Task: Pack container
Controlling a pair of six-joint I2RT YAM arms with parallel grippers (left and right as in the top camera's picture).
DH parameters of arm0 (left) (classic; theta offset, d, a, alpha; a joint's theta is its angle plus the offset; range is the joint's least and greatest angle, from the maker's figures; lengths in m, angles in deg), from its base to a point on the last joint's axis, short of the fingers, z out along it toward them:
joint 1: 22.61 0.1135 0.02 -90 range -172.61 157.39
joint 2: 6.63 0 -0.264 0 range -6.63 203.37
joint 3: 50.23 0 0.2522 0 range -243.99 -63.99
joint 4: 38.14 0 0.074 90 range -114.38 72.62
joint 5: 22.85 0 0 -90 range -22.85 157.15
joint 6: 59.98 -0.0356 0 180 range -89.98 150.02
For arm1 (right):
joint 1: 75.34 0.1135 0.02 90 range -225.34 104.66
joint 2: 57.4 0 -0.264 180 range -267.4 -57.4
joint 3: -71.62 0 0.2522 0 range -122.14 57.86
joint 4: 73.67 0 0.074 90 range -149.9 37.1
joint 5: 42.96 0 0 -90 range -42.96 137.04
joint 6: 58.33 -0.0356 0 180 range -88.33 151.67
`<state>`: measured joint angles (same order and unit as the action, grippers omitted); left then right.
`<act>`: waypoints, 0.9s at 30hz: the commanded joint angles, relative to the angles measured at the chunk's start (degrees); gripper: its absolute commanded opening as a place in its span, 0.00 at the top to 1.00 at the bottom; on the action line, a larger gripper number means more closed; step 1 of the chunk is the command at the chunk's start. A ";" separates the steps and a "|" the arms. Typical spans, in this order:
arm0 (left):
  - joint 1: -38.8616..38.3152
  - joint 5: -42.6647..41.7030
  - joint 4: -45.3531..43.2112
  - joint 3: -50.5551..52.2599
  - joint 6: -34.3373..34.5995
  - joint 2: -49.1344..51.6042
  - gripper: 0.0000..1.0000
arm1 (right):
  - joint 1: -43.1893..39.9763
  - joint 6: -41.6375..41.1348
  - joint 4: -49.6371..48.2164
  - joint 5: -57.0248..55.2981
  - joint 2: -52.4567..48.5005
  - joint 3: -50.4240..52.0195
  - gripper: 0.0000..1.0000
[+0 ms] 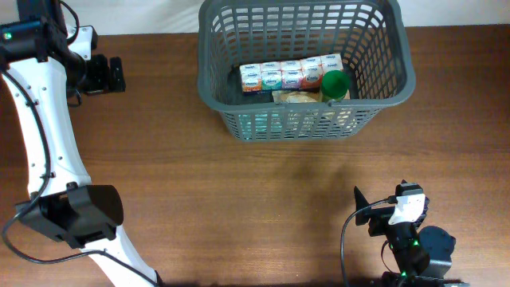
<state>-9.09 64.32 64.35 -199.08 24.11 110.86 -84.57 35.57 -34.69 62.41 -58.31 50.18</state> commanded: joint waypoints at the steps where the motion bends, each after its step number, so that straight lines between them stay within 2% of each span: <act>1: 0.11 -0.44 0.04 0.11 0.72 -0.09 0.01 | -0.48 0.17 -0.09 0.72 0.70 0.39 0.01; 12: -0.48 -0.44 0.02 0.11 0.72 -0.31 0.01 | -0.48 0.17 -0.09 0.72 0.70 0.39 0.01; 14: -2.54 -0.42 0.04 0.11 0.72 -3.50 0.01 | -0.48 0.17 -0.09 0.72 0.70 0.39 0.01; 18: -12.24 -0.44 -0.55 2.29 0.72 -15.85 0.01 | -0.48 0.17 -0.09 0.72 0.70 0.39 0.01; 21: -17.18 -0.44 -4.79 18.58 0.72 -30.27 0.01 | -0.48 0.17 -0.09 0.72 0.70 0.39 0.01; 24: -16.96 -0.11 -7.04 36.72 0.50 -44.72 0.01 | -0.48 0.17 -0.09 0.72 0.70 0.39 0.01; 27: -15.96 3.58 -23.10 53.24 0.46 -58.23 0.01 | -0.48 0.17 -0.07 0.72 0.70 0.39 0.01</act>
<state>-26.05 64.45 51.98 -160.13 24.11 62.60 -84.60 35.55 -34.74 62.44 -58.20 50.22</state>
